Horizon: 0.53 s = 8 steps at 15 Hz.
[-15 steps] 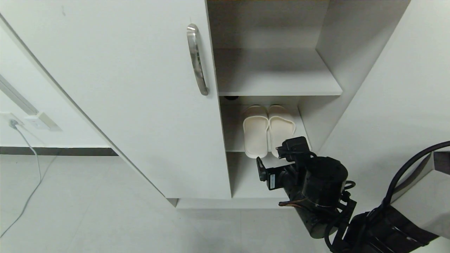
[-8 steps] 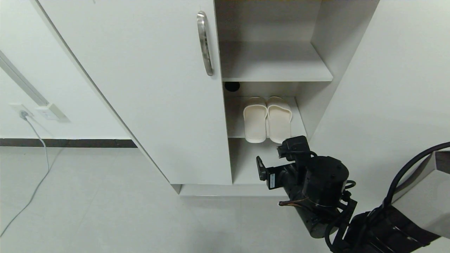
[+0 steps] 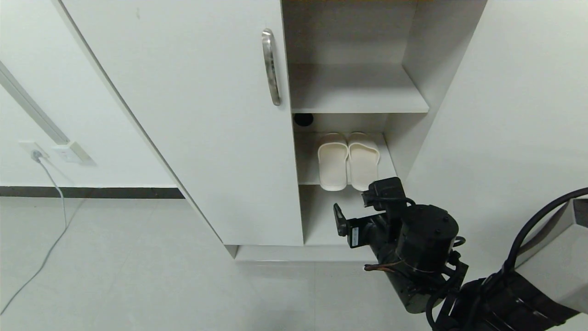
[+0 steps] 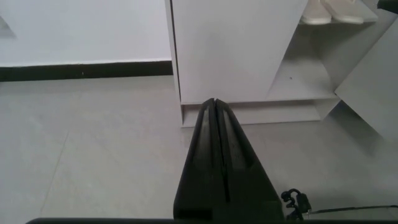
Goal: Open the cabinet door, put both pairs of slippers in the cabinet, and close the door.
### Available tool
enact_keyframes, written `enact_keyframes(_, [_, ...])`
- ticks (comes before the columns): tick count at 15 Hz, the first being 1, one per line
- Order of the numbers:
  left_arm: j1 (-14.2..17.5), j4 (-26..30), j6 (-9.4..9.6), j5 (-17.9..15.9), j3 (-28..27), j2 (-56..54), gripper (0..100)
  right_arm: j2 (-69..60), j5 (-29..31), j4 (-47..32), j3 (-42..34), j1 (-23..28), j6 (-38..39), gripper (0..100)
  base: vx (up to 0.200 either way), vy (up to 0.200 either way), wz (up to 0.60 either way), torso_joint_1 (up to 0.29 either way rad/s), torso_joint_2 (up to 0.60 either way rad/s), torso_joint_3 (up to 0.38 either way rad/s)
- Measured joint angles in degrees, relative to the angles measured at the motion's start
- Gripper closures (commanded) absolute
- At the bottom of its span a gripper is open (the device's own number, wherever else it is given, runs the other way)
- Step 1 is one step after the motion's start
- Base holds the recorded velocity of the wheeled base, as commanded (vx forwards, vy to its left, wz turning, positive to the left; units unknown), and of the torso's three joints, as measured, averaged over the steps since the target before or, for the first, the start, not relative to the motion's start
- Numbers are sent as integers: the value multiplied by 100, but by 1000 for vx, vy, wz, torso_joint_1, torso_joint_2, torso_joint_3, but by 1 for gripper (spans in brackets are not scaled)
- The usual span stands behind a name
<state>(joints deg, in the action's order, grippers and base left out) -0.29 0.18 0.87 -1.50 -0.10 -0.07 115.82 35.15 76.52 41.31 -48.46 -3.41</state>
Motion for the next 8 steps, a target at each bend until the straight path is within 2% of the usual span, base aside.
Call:
enact_keyframes(5, [2,0,17,2,0,0,100,0,0,1,5,-5,5,0,0,0,0,3,0,192])
enact_keyframes(8, [2,0,20,0,0,0,100,-6,0,0,-16,-2,7,0,0,0,0,-3,0,42])
